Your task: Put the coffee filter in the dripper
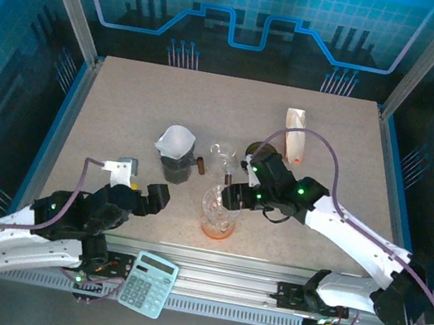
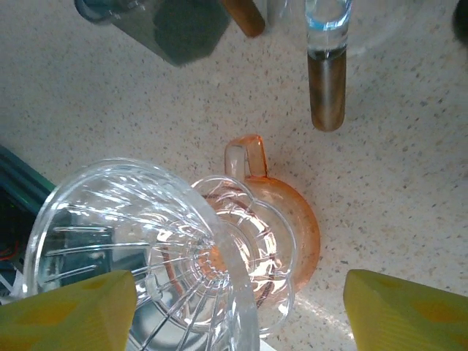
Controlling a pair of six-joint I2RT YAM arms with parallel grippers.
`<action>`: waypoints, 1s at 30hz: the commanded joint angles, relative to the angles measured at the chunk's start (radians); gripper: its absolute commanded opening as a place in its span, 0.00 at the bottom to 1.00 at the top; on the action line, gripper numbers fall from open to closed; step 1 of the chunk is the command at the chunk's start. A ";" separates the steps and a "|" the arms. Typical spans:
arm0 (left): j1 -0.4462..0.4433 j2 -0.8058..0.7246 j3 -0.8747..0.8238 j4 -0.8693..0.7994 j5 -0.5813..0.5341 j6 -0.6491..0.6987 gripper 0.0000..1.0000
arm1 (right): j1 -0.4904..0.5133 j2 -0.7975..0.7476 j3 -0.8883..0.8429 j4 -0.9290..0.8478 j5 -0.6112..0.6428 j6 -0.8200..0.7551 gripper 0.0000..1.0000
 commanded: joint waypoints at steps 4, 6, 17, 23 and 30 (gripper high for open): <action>-0.006 -0.011 -0.010 0.010 -0.039 0.000 0.99 | -0.100 -0.129 0.001 0.024 0.090 -0.012 0.78; -0.006 -0.011 -0.007 0.009 -0.044 0.006 0.99 | -0.154 -0.130 -0.002 0.067 0.117 -0.032 0.78; -0.006 0.005 0.013 -0.002 -0.042 0.011 0.99 | -0.423 0.219 0.194 0.209 0.311 -0.242 0.55; -0.005 0.021 0.010 0.014 -0.029 0.010 0.99 | -0.507 0.388 0.307 0.204 0.295 -0.269 0.46; -0.005 0.053 0.015 0.036 -0.024 0.031 0.99 | -0.539 0.514 0.373 0.234 0.254 -0.216 0.37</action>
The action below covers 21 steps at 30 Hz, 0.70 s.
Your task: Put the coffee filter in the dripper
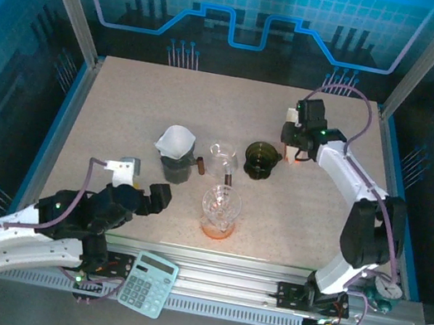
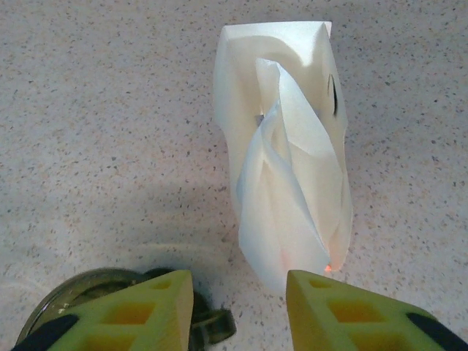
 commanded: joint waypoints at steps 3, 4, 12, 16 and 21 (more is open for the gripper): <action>-0.005 0.029 0.015 0.033 -0.005 0.033 0.99 | -0.018 0.072 0.056 0.045 -0.004 0.060 0.34; -0.005 0.030 0.016 0.033 -0.007 0.036 0.99 | -0.023 0.081 0.063 0.049 -0.001 0.065 0.34; -0.005 0.035 0.006 0.051 -0.011 0.049 0.99 | -0.031 0.144 0.116 0.043 -0.009 0.089 0.31; -0.004 0.035 0.004 0.059 -0.015 0.055 0.99 | -0.030 0.164 0.124 0.052 -0.008 0.131 0.30; -0.003 0.036 0.004 0.058 -0.016 0.055 0.99 | -0.027 0.189 0.148 0.039 0.007 0.145 0.27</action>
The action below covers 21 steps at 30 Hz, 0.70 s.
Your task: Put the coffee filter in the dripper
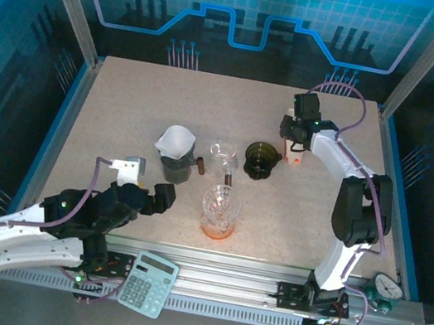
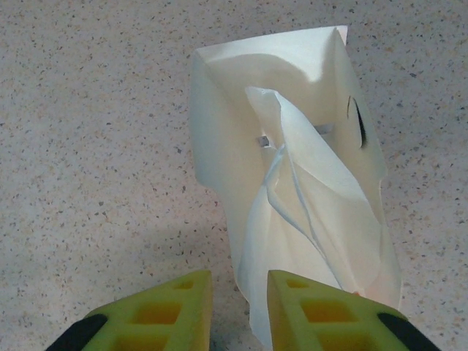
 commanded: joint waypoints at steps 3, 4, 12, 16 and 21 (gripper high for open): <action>-0.003 0.004 0.006 0.014 -0.015 0.023 0.99 | -0.008 0.036 0.053 0.001 0.026 0.028 0.25; -0.002 0.005 0.004 0.013 -0.015 0.024 0.99 | -0.008 0.042 0.057 -0.001 0.027 0.026 0.25; -0.002 0.004 0.002 0.015 -0.016 0.025 0.99 | -0.008 0.074 0.086 -0.022 0.028 0.018 0.21; -0.002 0.004 0.002 0.014 -0.018 0.026 0.99 | -0.008 0.076 0.090 -0.035 0.046 0.008 0.18; 0.000 0.005 0.001 0.010 -0.016 0.024 0.99 | -0.008 0.060 0.078 -0.029 0.052 -0.001 0.07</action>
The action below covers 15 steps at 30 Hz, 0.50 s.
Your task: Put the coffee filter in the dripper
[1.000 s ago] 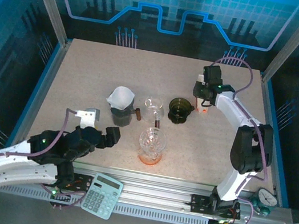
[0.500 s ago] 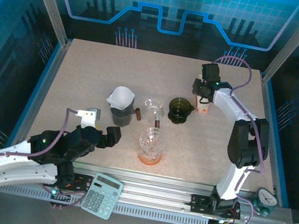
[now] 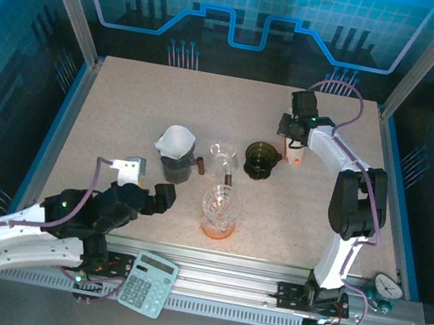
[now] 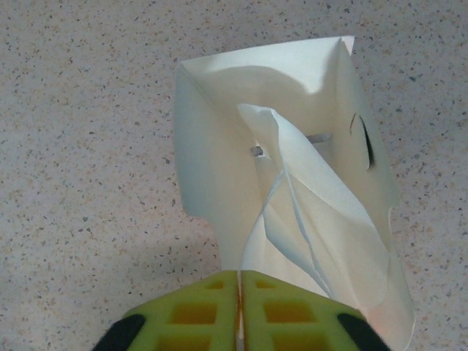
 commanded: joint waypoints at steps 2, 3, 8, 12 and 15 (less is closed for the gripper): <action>0.000 0.000 0.002 0.008 -0.013 0.023 0.99 | -0.004 -0.022 0.002 0.006 0.020 -0.015 0.01; 0.000 0.002 -0.001 0.009 -0.014 0.022 0.99 | -0.002 -0.029 -0.004 0.012 0.019 -0.019 0.00; 0.000 0.001 -0.005 0.014 -0.007 0.014 0.99 | 0.006 -0.089 -0.052 0.032 0.010 -0.035 0.00; 0.000 -0.001 0.002 0.008 -0.006 0.017 0.99 | 0.007 -0.171 -0.111 0.050 -0.002 -0.040 0.00; 0.000 -0.003 0.007 0.005 -0.007 0.018 0.99 | 0.006 -0.246 -0.168 0.055 -0.017 -0.037 0.00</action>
